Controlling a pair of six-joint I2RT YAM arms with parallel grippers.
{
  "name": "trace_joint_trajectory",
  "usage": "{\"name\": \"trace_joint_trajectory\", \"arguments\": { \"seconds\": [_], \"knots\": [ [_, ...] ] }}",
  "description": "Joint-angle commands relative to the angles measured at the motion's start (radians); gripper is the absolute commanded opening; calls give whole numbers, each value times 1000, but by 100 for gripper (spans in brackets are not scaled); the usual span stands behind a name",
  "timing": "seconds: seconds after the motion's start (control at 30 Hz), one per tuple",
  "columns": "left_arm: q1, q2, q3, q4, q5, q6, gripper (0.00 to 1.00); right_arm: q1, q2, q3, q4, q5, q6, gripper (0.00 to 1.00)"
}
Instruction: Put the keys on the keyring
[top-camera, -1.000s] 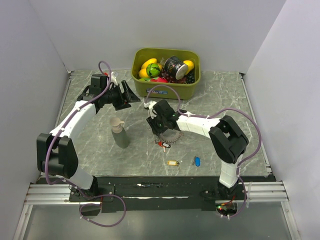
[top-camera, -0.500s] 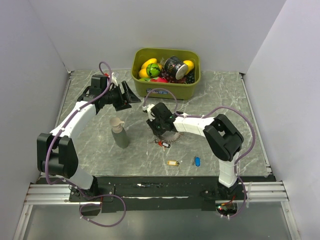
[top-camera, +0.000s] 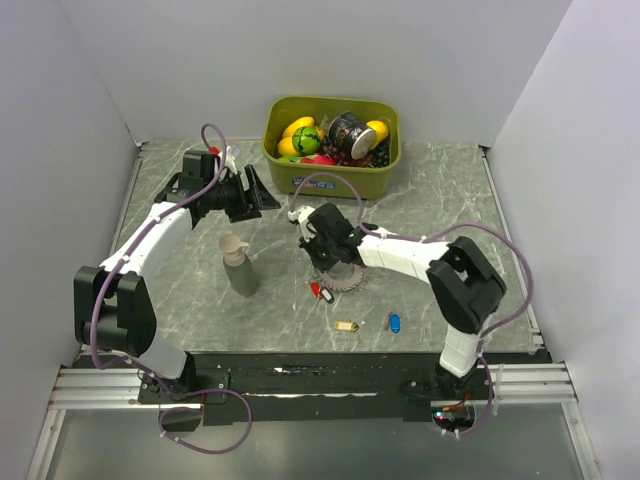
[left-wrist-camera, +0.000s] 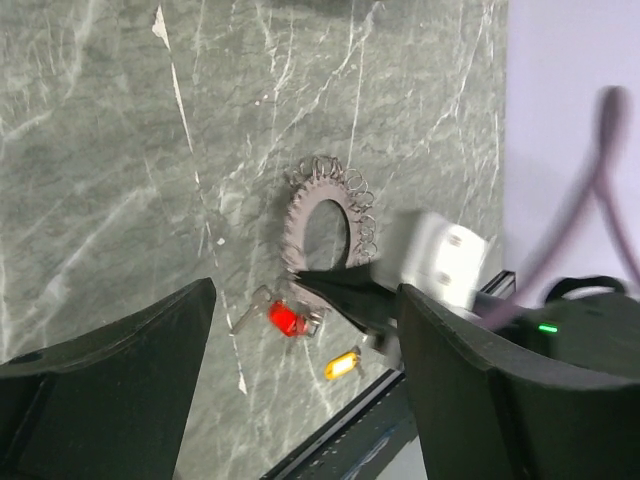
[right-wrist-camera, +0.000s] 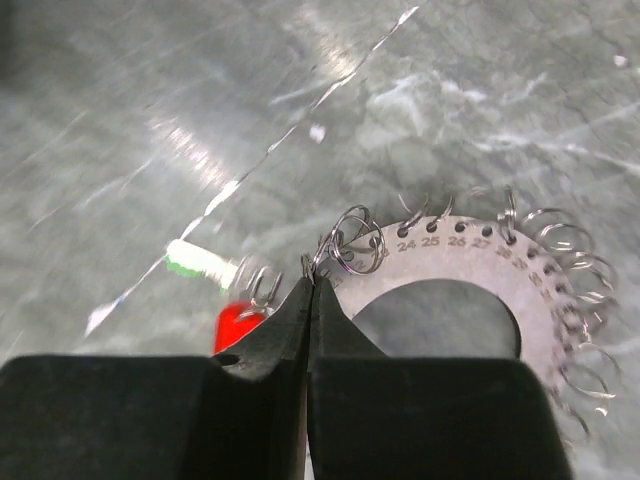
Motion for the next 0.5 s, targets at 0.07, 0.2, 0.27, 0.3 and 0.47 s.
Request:
{"name": "trace_joint_trajectory", "arguments": {
  "seconds": [0.07,0.2,0.27,0.3,0.47],
  "knots": [
    [4,-58,-6,25,84,100,78,-19,-183,-18,-11,-122,-70,0],
    [3,-87,-14,54,106,130,77,-56,-264,-6,-40,-230,-88,0],
    [4,-95,-5,64,151,152,76,-94,-285,11,-64,-301,-93,0],
    [3,-98,-4,73,173,158,75,-109,-301,20,-74,-376,-96,0],
    [-16,-135,-6,110,277,221,71,-195,-331,59,-124,-554,-99,0]
  ]
}}
